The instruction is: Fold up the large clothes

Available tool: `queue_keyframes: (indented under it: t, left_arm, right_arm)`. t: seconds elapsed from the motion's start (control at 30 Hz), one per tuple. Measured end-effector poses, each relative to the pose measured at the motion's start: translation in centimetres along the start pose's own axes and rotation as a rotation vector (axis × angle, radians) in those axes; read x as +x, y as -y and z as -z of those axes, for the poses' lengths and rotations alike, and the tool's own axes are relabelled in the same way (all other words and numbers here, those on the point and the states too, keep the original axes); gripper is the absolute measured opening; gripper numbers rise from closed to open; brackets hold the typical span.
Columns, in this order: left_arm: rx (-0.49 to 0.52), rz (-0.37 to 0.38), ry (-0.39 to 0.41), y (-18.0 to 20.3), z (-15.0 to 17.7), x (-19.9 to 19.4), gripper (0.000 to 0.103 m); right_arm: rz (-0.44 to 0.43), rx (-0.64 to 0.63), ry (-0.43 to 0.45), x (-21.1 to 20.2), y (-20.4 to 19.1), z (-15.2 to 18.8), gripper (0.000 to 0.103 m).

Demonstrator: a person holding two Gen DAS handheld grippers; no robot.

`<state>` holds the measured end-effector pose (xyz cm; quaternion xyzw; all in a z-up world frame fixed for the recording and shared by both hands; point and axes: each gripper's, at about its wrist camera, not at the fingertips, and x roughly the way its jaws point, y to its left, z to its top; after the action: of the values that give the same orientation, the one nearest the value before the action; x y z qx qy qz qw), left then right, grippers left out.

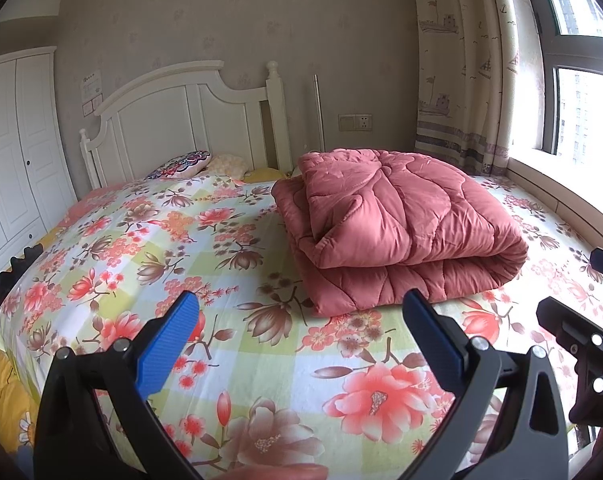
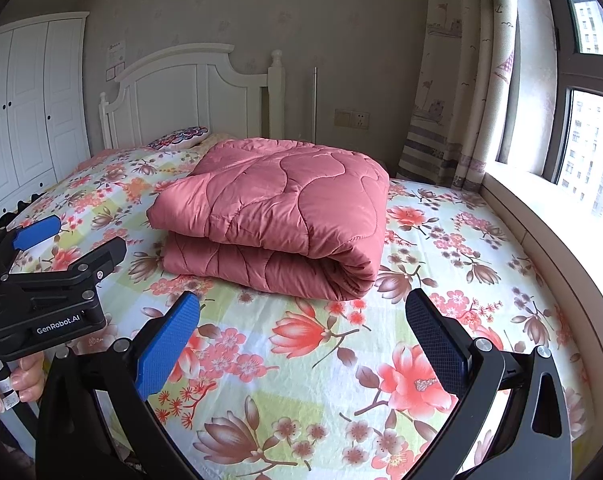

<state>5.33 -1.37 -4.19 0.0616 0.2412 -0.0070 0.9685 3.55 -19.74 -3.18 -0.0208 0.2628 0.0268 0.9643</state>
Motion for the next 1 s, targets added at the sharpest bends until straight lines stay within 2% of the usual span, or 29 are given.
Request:
queue_keyframes:
  t: [0.7,1.0]
  left_arm:
    - [0.001,0.0,0.0,0.04,-0.01,-0.01,0.101]
    - [0.003,-0.001,0.019,-0.2,0.24,-0.45,0.101]
  right_arm:
    - [-0.006,0.003,-0.004,0.28,-0.31,0.34,0.099]
    - [-0.021,0.011,0.023,-0.34,-0.15,0.13,0.099]
